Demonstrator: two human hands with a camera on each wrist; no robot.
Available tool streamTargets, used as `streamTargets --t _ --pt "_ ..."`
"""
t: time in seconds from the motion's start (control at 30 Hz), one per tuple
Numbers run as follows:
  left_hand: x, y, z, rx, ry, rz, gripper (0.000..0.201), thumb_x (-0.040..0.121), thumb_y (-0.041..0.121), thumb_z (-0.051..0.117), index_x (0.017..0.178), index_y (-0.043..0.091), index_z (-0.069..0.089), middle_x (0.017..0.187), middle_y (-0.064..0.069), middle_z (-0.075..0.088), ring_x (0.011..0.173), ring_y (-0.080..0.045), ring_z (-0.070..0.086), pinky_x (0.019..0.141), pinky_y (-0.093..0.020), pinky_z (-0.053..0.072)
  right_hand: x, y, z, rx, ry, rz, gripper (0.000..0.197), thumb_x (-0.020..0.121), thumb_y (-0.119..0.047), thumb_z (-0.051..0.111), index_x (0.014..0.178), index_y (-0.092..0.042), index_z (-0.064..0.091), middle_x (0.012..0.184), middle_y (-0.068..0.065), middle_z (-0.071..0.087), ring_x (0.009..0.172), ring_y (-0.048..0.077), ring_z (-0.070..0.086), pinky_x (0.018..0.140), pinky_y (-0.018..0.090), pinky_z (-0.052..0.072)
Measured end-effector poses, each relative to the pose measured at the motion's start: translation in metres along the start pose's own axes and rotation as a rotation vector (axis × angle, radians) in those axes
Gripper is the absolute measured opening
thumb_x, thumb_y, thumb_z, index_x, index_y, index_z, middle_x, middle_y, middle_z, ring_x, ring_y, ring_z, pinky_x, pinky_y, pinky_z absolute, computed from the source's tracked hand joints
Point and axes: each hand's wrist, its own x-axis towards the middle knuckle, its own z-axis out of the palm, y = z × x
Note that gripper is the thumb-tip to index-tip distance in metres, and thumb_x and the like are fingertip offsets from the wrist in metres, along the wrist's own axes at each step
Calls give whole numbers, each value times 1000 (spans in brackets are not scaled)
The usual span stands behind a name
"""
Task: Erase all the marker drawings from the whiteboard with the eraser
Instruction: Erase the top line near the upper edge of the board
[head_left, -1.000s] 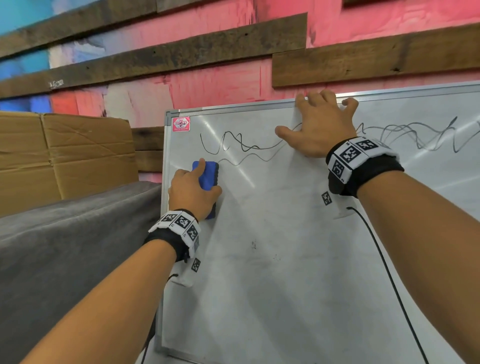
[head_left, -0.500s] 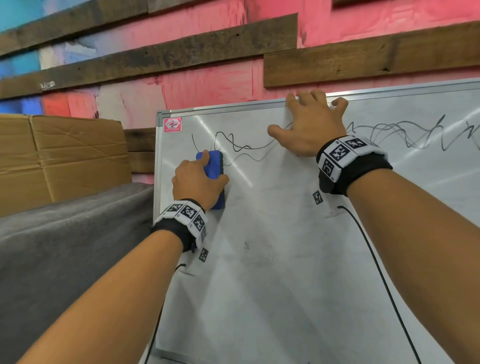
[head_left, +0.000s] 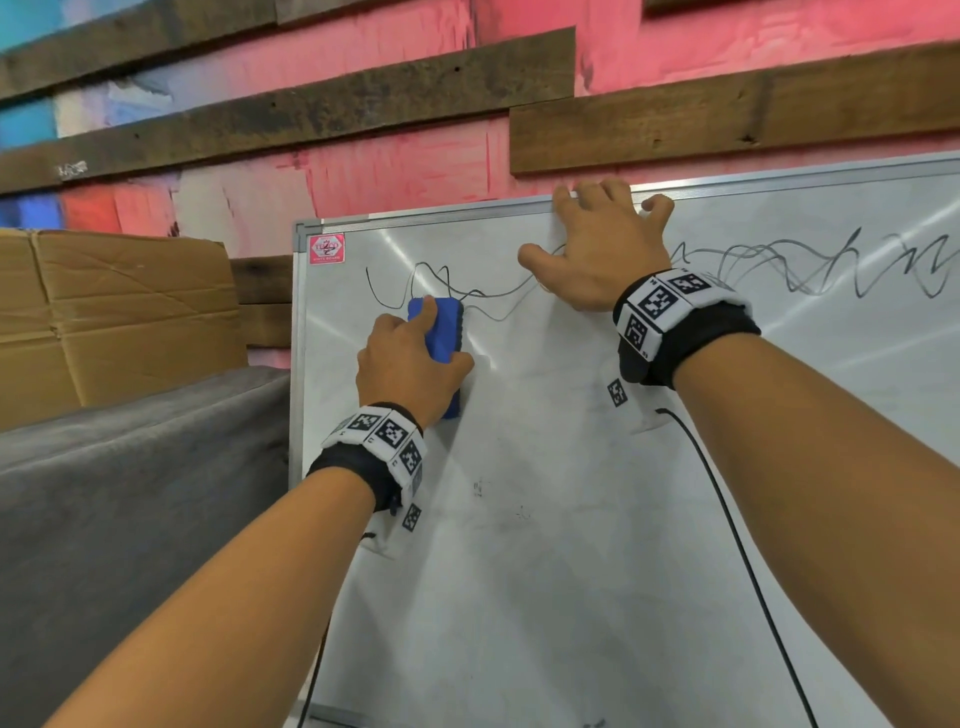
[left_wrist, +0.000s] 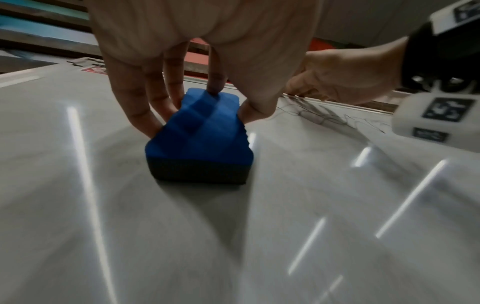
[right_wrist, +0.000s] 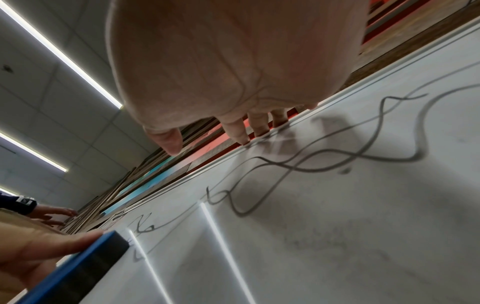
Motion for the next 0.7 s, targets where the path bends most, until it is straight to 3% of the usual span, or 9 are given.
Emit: streamTargets --t 0.1,0.33,0.5,0.63,0.7 --pt "-10 0 7 0 -28 48 77 82 47 70 151 34 40 108 1 45 95 -23 51 82 -29 38 1 1 0 8 6 1 92 76 -73 23 149 -18 35 147 3 41 138 26 29 106 60 21" --pt "1 14 3 -35 1 33 75 83 46 69 151 34 41 106 -1 44 91 -22 49 81 -29 38 0 2 2 7 3 -8 88 78 -69 23 150 -19 34 149 3 39 139 26 28 106 59 20" --pt "-8 13 9 1 -40 94 76 82 47 68 151 37 38 119 -1 47 103 -24 51 84 -29 37 1 2 2 10 0 -7 88 77 -69 22 149 -19 35 148 3 40 139 26 28 106 59 20" --pt "1 5 3 -12 10 33 75 84 46 69 151 34 39 107 0 43 93 -21 47 80 -29 36 1 3 2 12 1 -13 86 78 -69 25 149 -20 34 148 3 39 140 26 27 106 59 19" --pt "4 3 1 -23 22 16 75 84 45 69 151 33 39 109 -2 44 96 -25 51 79 -31 39 1 2 2 9 2 -11 86 78 -69 25 149 -20 34 148 3 39 140 26 27 106 59 19"
